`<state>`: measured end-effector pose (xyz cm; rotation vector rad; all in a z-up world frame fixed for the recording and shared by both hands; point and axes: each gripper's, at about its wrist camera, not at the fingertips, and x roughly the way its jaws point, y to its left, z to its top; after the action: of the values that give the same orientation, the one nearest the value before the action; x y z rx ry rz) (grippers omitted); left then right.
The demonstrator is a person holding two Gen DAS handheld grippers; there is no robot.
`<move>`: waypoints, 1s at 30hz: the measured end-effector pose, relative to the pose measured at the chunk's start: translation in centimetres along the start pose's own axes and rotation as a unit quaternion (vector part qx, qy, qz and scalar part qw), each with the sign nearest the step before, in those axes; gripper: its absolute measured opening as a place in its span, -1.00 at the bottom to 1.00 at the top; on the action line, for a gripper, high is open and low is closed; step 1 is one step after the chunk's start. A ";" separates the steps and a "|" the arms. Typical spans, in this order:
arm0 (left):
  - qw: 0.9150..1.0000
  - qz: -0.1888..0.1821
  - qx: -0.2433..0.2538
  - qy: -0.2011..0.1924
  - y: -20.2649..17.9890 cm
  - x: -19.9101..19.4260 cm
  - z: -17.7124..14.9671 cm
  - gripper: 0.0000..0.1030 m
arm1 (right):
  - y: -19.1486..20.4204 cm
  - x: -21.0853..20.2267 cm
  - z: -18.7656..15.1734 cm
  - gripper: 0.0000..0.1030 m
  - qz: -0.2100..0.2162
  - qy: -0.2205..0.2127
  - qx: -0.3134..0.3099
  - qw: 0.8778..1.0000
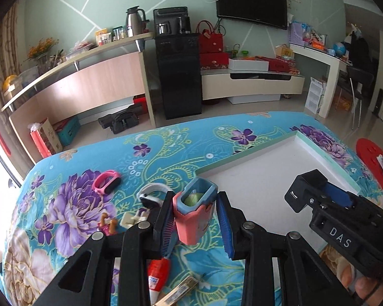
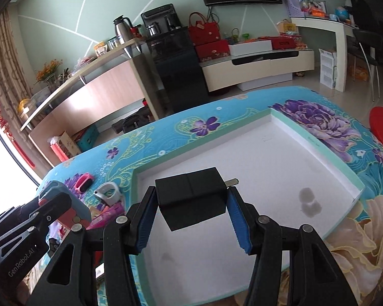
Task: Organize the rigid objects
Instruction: 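Carry the charger and phone holder into the white tray and open both tools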
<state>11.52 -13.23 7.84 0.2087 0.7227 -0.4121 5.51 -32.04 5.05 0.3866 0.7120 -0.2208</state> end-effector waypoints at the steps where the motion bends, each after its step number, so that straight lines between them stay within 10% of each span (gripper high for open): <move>1: 1.000 -0.003 0.006 0.000 -0.9 0.3 0.3 -0.32 | -0.8 0.0 0.1 0.10 -0.005 -0.002 0.007 1.000; 12: 0.999 0.007 0.045 -0.001 -8.0 4.5 0.8 -0.32 | -7.9 0.1 0.1 0.10 -0.090 0.006 0.063 0.994; 30: 0.998 0.027 0.029 0.046 -9.3 7.5 -0.8 -0.08 | -8.9 0.8 -0.2 0.11 -0.088 0.029 0.076 0.993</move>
<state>12.09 -23.60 1.74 0.3018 0.7947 -0.3744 3.06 -40.11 1.91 0.4775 0.7890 -0.4335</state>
